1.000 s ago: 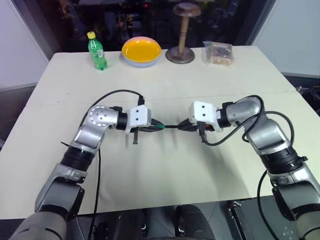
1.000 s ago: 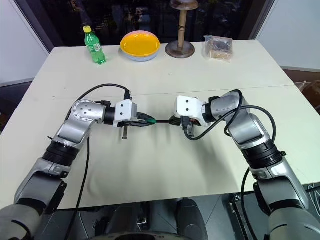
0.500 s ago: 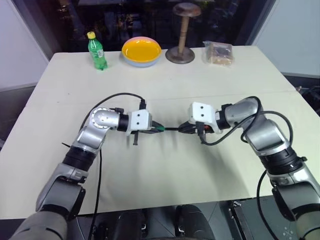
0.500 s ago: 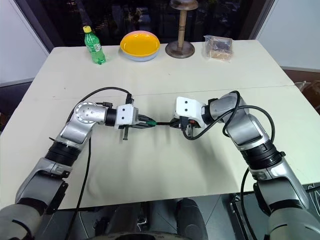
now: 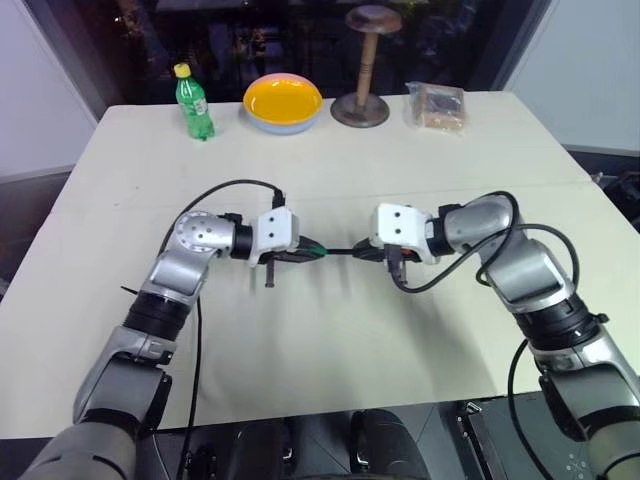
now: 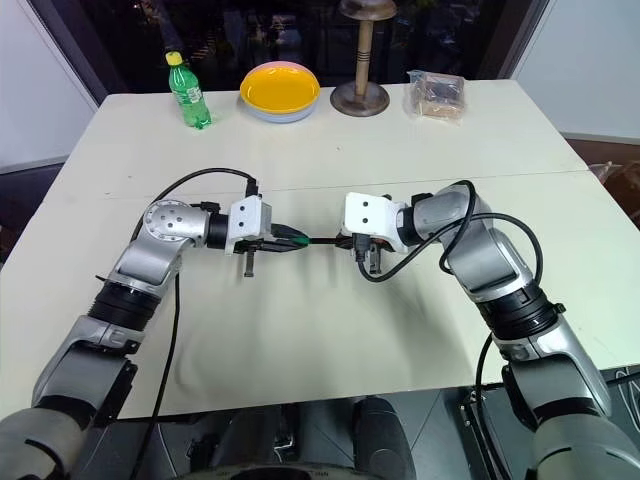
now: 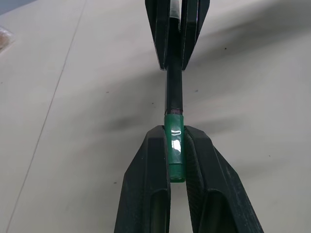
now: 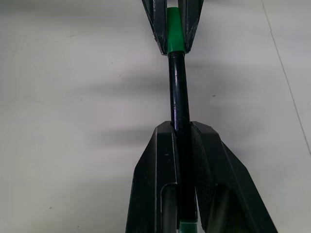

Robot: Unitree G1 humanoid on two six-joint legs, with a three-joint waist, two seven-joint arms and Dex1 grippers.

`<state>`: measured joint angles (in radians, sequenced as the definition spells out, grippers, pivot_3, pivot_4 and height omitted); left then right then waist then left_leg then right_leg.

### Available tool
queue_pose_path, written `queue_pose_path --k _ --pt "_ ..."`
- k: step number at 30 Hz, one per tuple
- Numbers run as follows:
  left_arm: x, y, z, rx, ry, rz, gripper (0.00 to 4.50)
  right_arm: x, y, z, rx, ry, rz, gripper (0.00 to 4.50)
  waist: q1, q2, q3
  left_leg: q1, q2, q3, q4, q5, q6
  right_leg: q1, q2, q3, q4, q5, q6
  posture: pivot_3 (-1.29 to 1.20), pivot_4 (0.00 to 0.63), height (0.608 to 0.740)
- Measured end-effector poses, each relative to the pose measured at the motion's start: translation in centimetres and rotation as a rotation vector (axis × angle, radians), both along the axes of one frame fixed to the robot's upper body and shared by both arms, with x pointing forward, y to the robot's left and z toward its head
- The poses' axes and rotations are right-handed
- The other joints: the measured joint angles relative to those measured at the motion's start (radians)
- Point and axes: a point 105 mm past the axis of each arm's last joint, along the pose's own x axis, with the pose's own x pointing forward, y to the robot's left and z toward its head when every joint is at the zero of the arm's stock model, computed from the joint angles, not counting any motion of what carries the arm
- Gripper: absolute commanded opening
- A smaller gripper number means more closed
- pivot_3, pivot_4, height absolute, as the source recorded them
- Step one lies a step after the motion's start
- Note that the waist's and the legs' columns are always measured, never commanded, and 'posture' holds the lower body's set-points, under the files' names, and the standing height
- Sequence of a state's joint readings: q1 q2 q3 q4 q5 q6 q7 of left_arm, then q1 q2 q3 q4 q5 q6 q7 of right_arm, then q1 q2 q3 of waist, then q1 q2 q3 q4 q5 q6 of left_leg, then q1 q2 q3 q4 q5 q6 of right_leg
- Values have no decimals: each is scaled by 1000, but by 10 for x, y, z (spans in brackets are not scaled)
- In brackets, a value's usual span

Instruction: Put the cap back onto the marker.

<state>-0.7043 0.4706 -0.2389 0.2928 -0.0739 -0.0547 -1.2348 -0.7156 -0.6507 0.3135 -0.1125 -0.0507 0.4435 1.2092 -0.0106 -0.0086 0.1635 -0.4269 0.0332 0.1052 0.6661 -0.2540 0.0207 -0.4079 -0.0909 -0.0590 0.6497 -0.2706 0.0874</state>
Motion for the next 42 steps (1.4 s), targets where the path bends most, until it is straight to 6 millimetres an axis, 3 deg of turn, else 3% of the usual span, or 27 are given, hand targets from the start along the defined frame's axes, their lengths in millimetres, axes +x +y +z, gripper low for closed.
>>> queue_pose_path --k 42 --pt "3 -5 -3 42 -14 5 0 4 5 -4 -77 -71 9 53 -1 0 0 0 0 0 0 0 0 0 1 0 0 0 0 0 150 740"
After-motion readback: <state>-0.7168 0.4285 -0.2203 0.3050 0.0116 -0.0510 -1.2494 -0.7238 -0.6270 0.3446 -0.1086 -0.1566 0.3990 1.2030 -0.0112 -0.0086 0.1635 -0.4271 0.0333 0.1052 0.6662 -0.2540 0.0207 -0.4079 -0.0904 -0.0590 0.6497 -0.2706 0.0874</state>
